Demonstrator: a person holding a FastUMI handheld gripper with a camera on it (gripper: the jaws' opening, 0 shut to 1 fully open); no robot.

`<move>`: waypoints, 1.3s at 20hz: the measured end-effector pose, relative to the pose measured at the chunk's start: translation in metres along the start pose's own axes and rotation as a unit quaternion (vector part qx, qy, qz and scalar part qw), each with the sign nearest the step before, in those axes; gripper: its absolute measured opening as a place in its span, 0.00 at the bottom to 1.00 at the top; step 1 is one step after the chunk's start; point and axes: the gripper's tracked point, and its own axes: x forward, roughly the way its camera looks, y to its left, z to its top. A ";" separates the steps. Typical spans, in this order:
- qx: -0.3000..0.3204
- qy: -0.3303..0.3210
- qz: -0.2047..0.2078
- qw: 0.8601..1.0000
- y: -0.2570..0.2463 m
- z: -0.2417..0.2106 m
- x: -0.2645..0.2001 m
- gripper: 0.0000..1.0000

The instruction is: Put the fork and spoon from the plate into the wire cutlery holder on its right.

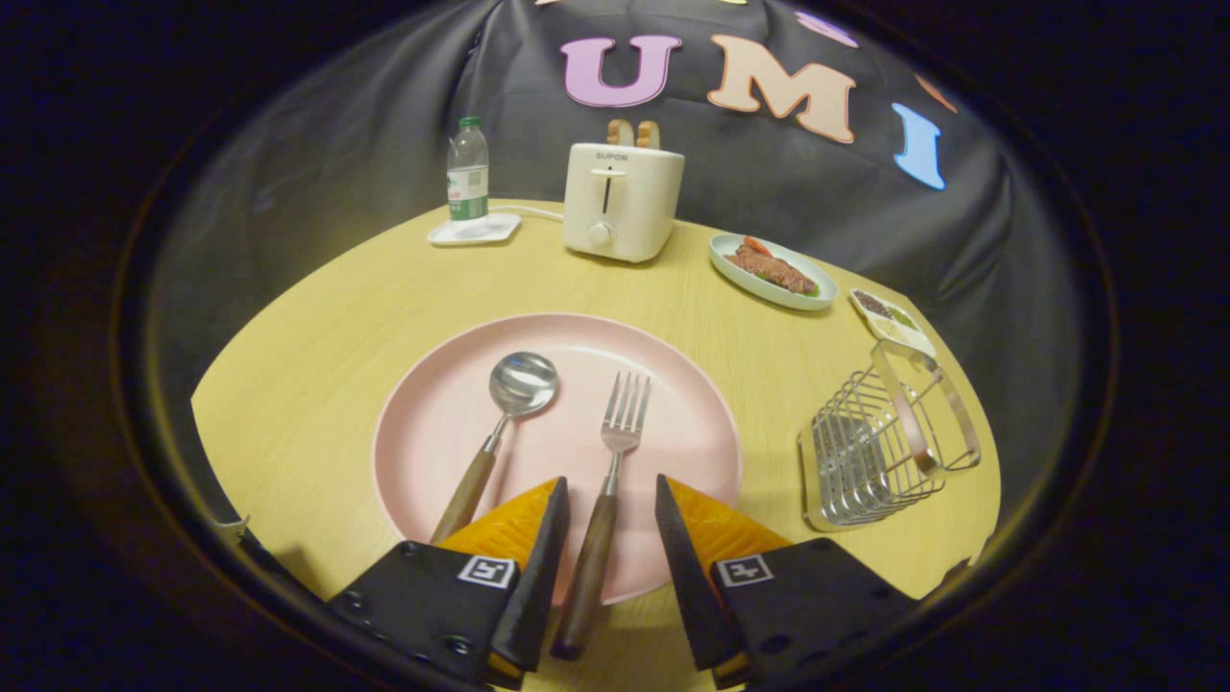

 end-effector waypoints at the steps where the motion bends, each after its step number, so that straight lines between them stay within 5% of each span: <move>1: 0.003 0.003 0.002 1.000 0.002 -0.002 0.002 0.54; 5: 0.002 0.010 0.003 1.000 0.004 -0.001 0.003 0.27; 13: 0.006 0.026 0.015 1.000 -0.001 0.003 -0.001 0.10; 26: -0.033 0.025 0.035 0.999 -0.055 0.054 -0.051 0.10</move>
